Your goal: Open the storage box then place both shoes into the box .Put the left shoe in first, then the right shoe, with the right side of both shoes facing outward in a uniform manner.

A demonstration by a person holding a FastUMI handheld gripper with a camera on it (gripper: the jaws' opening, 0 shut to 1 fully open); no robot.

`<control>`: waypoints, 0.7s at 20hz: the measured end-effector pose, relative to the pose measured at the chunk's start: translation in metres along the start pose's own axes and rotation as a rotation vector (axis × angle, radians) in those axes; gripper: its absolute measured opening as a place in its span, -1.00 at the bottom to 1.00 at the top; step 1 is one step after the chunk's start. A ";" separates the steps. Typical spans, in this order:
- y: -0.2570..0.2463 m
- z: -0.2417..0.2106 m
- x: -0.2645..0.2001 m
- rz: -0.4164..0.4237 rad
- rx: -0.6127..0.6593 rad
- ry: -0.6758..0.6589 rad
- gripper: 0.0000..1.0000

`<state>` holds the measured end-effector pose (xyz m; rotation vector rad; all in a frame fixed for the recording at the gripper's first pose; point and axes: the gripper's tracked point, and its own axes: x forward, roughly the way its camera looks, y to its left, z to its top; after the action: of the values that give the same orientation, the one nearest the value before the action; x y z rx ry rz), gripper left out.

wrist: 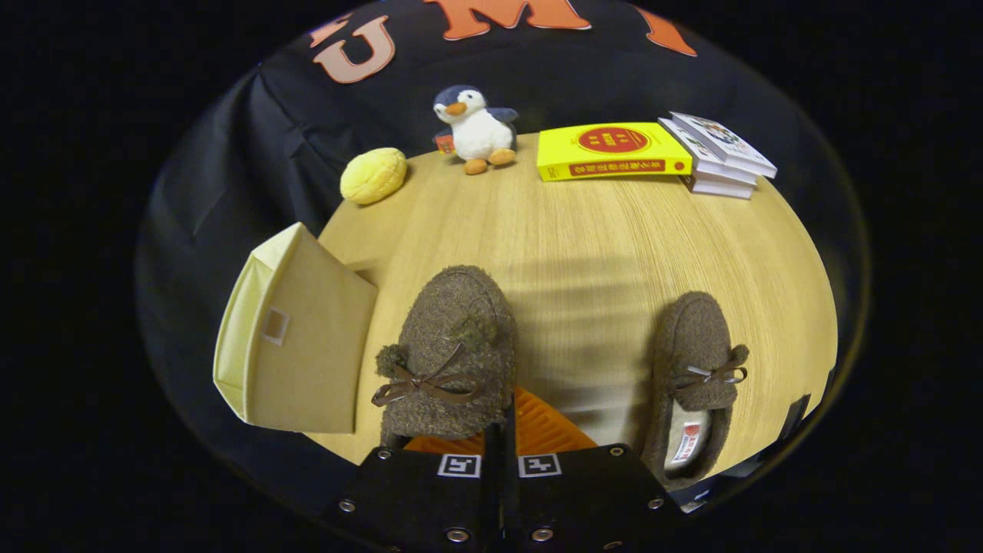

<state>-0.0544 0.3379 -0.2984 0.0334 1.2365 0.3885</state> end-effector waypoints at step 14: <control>0.236 0.080 -0.052 0.268 -0.103 -0.041 -0.93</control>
<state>-0.0585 0.5572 -0.1687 0.1190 1.1729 0.6813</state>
